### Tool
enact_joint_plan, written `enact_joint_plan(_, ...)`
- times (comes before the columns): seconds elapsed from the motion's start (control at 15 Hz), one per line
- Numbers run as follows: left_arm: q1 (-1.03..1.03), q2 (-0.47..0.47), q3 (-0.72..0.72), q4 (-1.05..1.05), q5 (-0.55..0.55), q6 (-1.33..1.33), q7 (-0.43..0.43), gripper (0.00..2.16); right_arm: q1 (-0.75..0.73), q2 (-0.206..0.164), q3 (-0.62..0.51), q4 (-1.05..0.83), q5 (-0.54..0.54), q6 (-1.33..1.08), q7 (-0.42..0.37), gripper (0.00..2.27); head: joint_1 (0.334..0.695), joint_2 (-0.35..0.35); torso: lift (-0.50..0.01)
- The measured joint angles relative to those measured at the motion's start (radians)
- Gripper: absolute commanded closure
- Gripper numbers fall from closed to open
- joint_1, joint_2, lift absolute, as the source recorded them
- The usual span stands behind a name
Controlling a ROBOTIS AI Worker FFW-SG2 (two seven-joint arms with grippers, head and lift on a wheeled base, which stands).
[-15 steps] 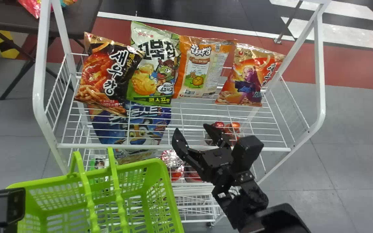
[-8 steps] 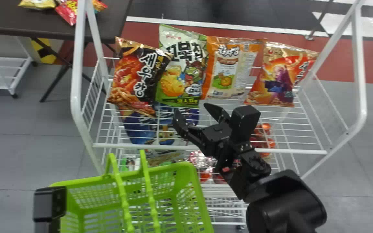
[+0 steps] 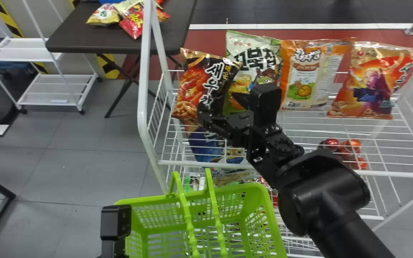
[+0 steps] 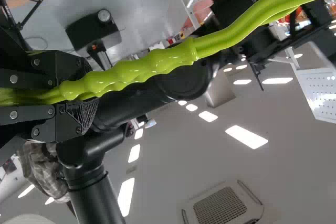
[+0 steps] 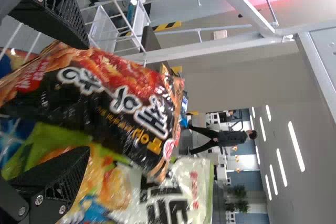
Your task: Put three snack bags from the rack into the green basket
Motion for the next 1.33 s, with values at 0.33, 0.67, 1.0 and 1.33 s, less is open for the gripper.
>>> enact_joint_plan(0.33, 0.006, 0.0, 0.02, 0.002, 0.008, 0.001, -0.005, 2.15, -0.13, 0.025, 0.067, 0.202, 0.012, -0.074, 0.01, 1.18, 0.695, 0.163, 0.0)
enact_joint_plan(0.67, 0.008, 0.0, 0.033, 0.001, 0.018, 0.0, -0.012, 2.15, -0.14, 0.025, 0.089, 0.205, 0.039, -0.032, 0.027, 2.25, 0.695, 0.189, 0.0)
enact_joint_plan(1.0, 0.008, 0.0, 0.04, 0.001, 0.025, 0.0, -0.013, 2.15, -0.085, 0.024, 0.071, 0.06, 0.061, 0.07, 0.032, 2.25, 0.695, 0.205, 0.0)
enact_joint_plan(1.33, 0.008, 0.0, 0.056, 0.0, 0.034, 0.001, -0.015, 2.15, 0.029, -0.034, 0.023, -0.208, 0.143, 0.269, 0.025, 2.25, 0.695, 0.168, 0.0)
